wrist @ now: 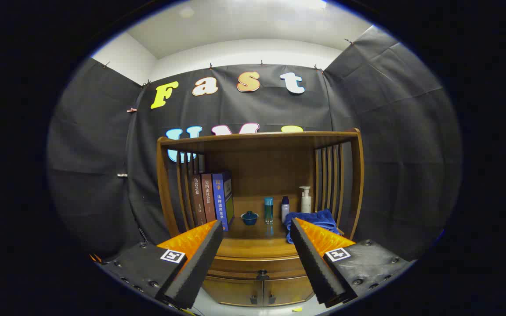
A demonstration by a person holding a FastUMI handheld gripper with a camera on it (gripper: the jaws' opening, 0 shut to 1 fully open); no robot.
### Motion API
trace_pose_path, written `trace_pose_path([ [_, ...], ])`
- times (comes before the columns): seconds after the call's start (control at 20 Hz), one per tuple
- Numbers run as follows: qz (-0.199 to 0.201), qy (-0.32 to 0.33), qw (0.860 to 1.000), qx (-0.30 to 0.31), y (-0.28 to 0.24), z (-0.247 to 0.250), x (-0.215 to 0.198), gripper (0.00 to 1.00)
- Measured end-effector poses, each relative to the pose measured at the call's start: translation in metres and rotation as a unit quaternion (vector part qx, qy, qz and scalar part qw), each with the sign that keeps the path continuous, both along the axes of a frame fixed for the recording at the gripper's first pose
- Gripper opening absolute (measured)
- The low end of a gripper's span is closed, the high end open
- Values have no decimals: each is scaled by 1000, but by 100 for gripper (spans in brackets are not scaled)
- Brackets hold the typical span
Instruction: Pull open the drawer, take out the items inside it, and place them on the countertop above the cabinet.
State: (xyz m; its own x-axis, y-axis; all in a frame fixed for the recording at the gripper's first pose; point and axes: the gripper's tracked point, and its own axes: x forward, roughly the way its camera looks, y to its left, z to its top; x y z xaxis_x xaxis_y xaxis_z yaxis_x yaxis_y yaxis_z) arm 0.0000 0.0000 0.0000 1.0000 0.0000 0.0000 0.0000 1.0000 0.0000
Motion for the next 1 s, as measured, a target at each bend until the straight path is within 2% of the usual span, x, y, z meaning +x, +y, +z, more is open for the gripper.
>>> trace_pose_path([
  [1.0, 5, 3, 1000, -4, 5, -3, 1, 100],
])
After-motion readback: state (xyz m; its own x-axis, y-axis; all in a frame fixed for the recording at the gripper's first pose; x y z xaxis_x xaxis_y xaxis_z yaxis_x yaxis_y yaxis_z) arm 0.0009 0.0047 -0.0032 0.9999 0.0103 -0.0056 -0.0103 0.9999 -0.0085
